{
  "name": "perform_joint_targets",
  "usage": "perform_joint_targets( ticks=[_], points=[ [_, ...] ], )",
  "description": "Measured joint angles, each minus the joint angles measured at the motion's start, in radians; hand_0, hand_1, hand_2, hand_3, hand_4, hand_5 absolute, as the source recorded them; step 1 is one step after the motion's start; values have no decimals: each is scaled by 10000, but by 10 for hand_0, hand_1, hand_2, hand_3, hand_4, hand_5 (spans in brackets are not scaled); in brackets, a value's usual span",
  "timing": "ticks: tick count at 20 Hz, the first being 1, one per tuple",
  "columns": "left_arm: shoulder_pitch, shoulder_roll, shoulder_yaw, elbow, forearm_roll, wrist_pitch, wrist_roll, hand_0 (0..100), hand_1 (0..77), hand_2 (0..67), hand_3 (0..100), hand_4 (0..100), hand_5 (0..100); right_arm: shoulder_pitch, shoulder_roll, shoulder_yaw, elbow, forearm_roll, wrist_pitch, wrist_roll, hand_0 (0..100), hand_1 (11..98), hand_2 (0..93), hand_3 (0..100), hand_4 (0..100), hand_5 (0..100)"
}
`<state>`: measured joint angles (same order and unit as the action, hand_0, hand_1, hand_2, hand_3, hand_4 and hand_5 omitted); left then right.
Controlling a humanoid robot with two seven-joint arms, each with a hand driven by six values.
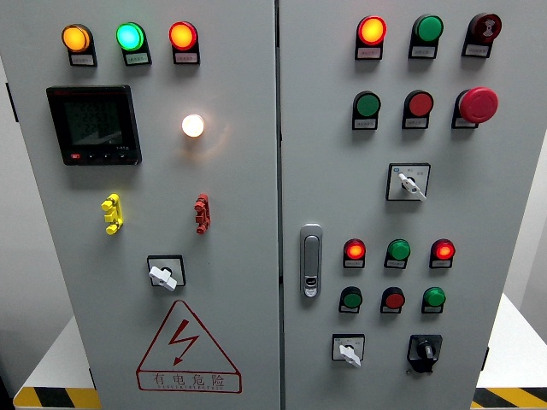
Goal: Trip black knob to open circuit
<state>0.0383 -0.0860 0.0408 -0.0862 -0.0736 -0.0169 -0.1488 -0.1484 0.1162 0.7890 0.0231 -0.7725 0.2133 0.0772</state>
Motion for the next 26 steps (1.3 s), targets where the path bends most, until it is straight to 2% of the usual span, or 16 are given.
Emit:
perform_joint_targets(
  ticks=[2, 3, 5, 7, 9, 10, 12, 14, 17, 23, 26],
  points=[
    [0, 0, 0, 2, 0, 0, 0, 0, 34, 128, 213, 66, 16, 63, -8, 156, 66, -121, -87, -54, 592, 381, 25, 182, 119, 197],
    [2, 0, 0, 3, 0, 0, 0, 0, 34, 128, 213, 66, 16, 75, -7, 753, 207, -513, -46, -155, 592, 382, 25, 183, 119, 197],
    [0, 1, 1, 3, 0, 0, 0, 0, 34, 128, 213, 66, 16, 60, -5, 2265, 384, -2052, 118, -370, 592, 382, 26, 184, 120, 197],
    [0, 2, 3, -4, 0, 0, 0, 0, 34, 128, 213, 66, 16, -57, 1, 3502, 630, -3743, 462, -452, 591, 382, 26, 183, 119, 197],
    [1, 2, -2, -10, 0, 0, 0, 0, 34, 128, 213, 66, 16, -316, 2, 4594, 1262, -4780, 847, -464, 591, 382, 25, 182, 119, 197],
    [3, 2, -5, -10, 0, 0, 0, 0, 34, 128, 213, 66, 16, -422, -13, 4724, 1530, -5057, 913, -461, 592, 381, 25, 180, 118, 196],
    [0, 2, -7, -10, 0, 0, -1, 0, 34, 127, 213, 66, 16, -350, -44, 4497, 1934, -5235, 574, -284, 595, 380, 25, 180, 117, 196],
    [4, 2, -3, -9, 0, 0, 0, 0, 35, 127, 213, 66, 16, -306, -12, 4538, 2849, -5266, 138, 64, 597, 389, 29, 203, 129, 199],
    [-1, -4, 4, -1, 0, 0, 0, 0, 34, 127, 213, 66, 16, -359, 2, 5270, 4668, -5252, -57, 285, 589, 399, 30, 219, 149, 233],
    [-1, 0, 0, -7, 0, 0, -1, 0, 33, 127, 213, 66, 16, -562, 18, 6731, 9060, -5256, -64, 146, 557, 442, 37, 278, 223, 342],
    [-1, 2, 2, -6, 0, 0, -1, 0, 32, 127, 213, 66, 16, -570, 31, 6965, 10967, -5264, -65, -192, 553, 452, 35, 286, 239, 381]
  ],
)
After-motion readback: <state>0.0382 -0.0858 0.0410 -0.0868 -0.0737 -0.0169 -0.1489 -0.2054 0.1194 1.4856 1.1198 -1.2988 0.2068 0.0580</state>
